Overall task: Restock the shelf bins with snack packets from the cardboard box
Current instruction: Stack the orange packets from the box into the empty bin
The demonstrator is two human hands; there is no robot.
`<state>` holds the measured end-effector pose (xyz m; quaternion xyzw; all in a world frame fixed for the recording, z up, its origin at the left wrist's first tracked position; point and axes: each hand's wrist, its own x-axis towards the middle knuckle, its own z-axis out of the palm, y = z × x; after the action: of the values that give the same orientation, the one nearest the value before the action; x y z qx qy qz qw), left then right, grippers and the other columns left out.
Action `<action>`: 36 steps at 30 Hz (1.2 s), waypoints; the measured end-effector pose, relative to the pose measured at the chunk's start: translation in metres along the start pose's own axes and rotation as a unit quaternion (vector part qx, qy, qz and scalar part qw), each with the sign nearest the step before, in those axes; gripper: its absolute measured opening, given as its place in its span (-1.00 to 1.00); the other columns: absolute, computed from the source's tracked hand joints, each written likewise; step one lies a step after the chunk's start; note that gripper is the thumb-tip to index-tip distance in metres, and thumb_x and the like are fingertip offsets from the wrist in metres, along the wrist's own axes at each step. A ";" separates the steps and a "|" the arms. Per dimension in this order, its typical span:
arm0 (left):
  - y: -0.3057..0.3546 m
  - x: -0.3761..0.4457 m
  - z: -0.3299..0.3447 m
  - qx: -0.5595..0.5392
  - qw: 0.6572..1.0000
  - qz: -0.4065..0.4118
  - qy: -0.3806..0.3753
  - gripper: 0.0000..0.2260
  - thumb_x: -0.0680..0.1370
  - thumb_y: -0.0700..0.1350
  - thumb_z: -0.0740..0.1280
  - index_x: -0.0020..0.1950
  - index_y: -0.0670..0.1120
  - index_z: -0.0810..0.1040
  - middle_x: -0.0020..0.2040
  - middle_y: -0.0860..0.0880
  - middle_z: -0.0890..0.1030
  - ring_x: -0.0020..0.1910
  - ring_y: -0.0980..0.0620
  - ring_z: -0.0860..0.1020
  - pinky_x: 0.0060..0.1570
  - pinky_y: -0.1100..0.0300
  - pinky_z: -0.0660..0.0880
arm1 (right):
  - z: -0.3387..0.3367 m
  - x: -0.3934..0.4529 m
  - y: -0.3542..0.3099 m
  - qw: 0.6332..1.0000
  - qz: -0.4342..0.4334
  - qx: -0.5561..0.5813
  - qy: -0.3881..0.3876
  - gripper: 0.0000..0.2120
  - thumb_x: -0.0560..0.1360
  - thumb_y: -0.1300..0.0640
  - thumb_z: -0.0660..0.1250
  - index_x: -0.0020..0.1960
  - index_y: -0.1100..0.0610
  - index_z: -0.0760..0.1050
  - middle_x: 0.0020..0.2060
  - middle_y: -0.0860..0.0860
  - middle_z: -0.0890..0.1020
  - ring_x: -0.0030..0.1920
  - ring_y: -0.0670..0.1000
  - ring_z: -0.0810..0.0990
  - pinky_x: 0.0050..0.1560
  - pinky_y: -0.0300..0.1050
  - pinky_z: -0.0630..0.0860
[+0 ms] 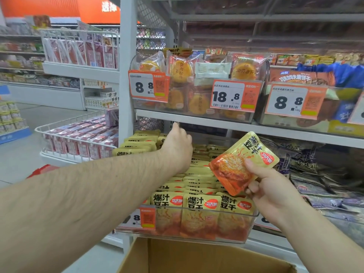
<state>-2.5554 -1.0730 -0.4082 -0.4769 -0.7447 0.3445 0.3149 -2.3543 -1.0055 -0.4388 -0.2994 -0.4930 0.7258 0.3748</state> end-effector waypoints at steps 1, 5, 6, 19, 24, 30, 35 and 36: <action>0.000 0.000 0.000 -0.007 1.000 -0.004 -0.002 -0.48 0.64 0.16 0.06 0.51 -0.08 0.34 0.40 -0.15 0.41 0.34 -0.22 0.38 0.42 -0.28 0.15 | 0.001 -0.001 0.000 1.000 -0.002 0.000 -0.001 -0.93 0.53 0.14 0.38 0.00 0.10 0.55 -0.49 -0.02 0.35 -0.58 -0.10 0.24 -0.37 -0.16 0.28; -0.003 -0.017 -0.006 -0.087 0.995 0.001 0.044 -0.45 0.64 0.14 0.06 0.57 -0.10 0.22 0.53 -0.18 0.27 0.49 -0.23 0.24 0.49 -0.25 0.05 | 0.004 -0.004 -0.001 1.000 -0.003 -0.006 0.005 -0.94 0.53 0.14 0.38 -0.01 0.09 0.54 -0.51 -0.05 0.38 -0.57 -0.09 0.24 -0.40 -0.19 0.31; -0.002 -0.030 -0.006 -0.139 0.987 -0.005 0.082 -0.47 0.64 0.13 0.05 0.53 -0.11 0.27 0.50 -0.19 0.32 0.46 -0.22 0.28 0.47 -0.21 0.12 | 0.005 -0.006 -0.003 1.000 -0.003 -0.010 0.002 -0.94 0.54 0.15 0.37 0.01 0.10 0.53 -0.53 -0.05 0.38 -0.58 -0.10 0.25 -0.43 -0.21 0.32; 0.022 -0.087 0.016 -0.423 0.898 0.008 -0.120 0.15 0.32 0.57 0.22 0.62 -0.06 -0.19 0.62 -0.20 -0.12 0.59 -0.23 -0.06 0.53 -0.15 0.11 | 0.035 -0.014 -0.028 0.963 -0.159 -0.214 -0.031 -0.82 0.43 0.27 0.48 0.00 0.08 0.60 -0.16 -0.06 0.74 -0.13 -0.08 0.71 -0.12 -0.14 0.60; 0.032 -0.092 0.024 -0.406 0.913 -0.015 -0.042 0.08 0.36 0.49 0.29 0.62 -0.11 -0.06 0.60 -0.20 0.08 0.56 -0.24 0.07 0.53 -0.10 0.09 | 0.058 -0.001 -0.038 0.921 -0.205 -0.324 -0.066 -0.78 0.42 0.24 0.52 0.02 0.04 0.62 -0.10 -0.07 0.73 -0.05 -0.04 0.70 0.07 0.01 0.59; 0.042 -0.101 0.034 -0.432 0.901 -0.040 0.031 -0.04 0.40 0.45 0.25 0.59 -0.11 0.06 0.53 -0.16 0.19 0.51 -0.19 0.15 0.52 -0.07 0.09 | 0.091 0.023 -0.032 0.826 -0.262 -0.488 -0.104 -0.77 0.35 0.13 0.57 -0.05 -0.06 0.61 -0.12 -0.16 0.72 -0.04 -0.11 0.68 0.12 0.03 0.58; 0.045 -0.102 0.040 -0.435 0.896 -0.051 0.072 -0.10 0.39 0.43 0.24 0.54 -0.10 0.17 0.46 -0.14 0.28 0.45 -0.16 0.22 0.49 -0.05 0.12 | 0.112 0.032 -0.021 0.780 -0.269 -0.548 -0.141 -0.76 0.36 0.12 0.57 -0.05 -0.11 0.60 -0.14 -0.19 0.69 -0.05 -0.17 0.65 0.10 -0.10 0.57; 0.046 -0.102 0.040 -0.436 0.895 -0.053 0.076 -0.11 0.39 0.43 0.24 0.53 -0.10 0.18 0.44 -0.13 0.29 0.44 -0.16 0.23 0.48 -0.04 0.13 | 0.115 0.033 -0.018 0.778 -0.269 -0.549 -0.145 -0.75 0.36 0.12 0.57 -0.04 -0.11 0.59 -0.14 -0.20 0.69 -0.04 -0.17 0.64 0.09 -0.14 0.56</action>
<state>-2.5298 -1.1618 -0.4823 -0.5508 -0.8182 -0.0690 0.1493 -2.4605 -1.0300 -0.3850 -0.2014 -0.9167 0.2368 0.2510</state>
